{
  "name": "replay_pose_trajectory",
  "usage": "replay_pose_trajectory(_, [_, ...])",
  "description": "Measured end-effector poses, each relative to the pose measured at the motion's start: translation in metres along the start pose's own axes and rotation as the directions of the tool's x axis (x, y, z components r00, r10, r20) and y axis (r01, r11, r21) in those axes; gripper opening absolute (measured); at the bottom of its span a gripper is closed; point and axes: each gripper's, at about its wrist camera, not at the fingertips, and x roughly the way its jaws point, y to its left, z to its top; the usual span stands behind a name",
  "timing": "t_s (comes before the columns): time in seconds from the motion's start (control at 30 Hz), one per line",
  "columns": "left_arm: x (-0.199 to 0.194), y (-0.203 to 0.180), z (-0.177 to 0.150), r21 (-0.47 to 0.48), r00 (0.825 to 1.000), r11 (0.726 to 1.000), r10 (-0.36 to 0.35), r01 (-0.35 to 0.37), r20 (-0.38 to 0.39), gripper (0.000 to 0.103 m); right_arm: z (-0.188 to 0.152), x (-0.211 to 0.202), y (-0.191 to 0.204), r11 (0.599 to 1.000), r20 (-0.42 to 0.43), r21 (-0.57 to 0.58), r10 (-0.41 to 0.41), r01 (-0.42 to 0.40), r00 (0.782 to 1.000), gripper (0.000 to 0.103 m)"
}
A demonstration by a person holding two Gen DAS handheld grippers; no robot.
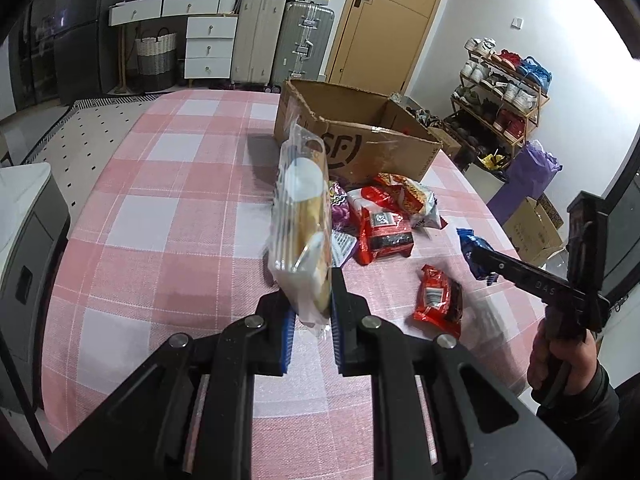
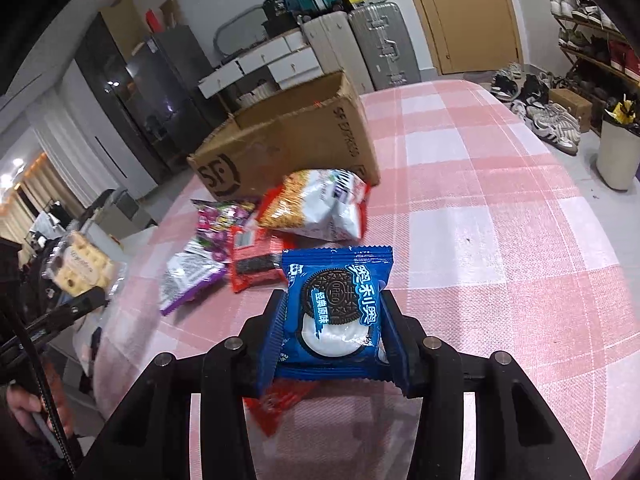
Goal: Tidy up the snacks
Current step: 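Grasp the blue Oreo pack with the right tool while the left tool holds the biscuit pack, then carry the biscuit pack and Oreo pack over the box and open both tools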
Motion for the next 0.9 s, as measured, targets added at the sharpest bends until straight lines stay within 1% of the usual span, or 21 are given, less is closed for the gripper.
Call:
replay_pose_trajectory(0.03, [0.0,0.0,0.001,0.004,1.0,1.0,0.003,-0.003,0.001,0.012,0.002,-0.006,0.003,1.0,0.011,0.004,0.02,-0.02,1.0,0.046])
replay_pose_trajectory(0.17, [0.0,0.0,0.006,0.017,1.0,1.0,0.014,-0.014,-0.001,0.012,0.011,-0.028,0.016,0.998,0.059,-0.026,0.051,-0.049,0.997,0.046])
replay_pose_trajectory(0.33, [0.003,0.0,0.021,0.026,1.0,1.0,0.005,-0.005,-0.007,0.012,0.028,-0.042,0.033,0.994,0.091,-0.07,0.094,-0.088,0.991,0.046])
replay_pose_trajectory(0.43, [0.007,-0.002,0.033,0.046,1.0,0.999,0.005,-0.004,-0.006,0.012,0.04,-0.045,0.039,0.992,0.105,-0.084,0.105,-0.096,0.989,0.046])
replay_pose_trajectory(0.5, [0.013,-0.006,0.045,0.078,1.0,0.997,-0.004,0.005,-0.017,0.012,0.048,-0.045,0.041,0.991,0.108,-0.092,0.108,-0.098,0.988,0.046])
replay_pose_trajectory(0.57, [0.017,-0.007,0.058,0.084,1.0,0.996,-0.013,0.015,-0.025,0.012,0.058,-0.045,0.045,0.989,0.11,-0.107,0.115,-0.104,0.987,0.046])
replay_pose_trajectory(0.77, [0.024,-0.017,0.098,0.118,1.0,0.993,-0.03,0.03,-0.002,0.012,0.09,-0.043,0.053,0.983,0.122,-0.132,0.147,-0.131,0.982,0.046])
replay_pose_trajectory(0.9, [0.03,-0.024,0.125,0.136,0.999,0.99,-0.046,0.046,-0.006,0.012,0.114,-0.04,0.06,0.978,0.137,-0.145,0.168,-0.148,0.976,0.046])
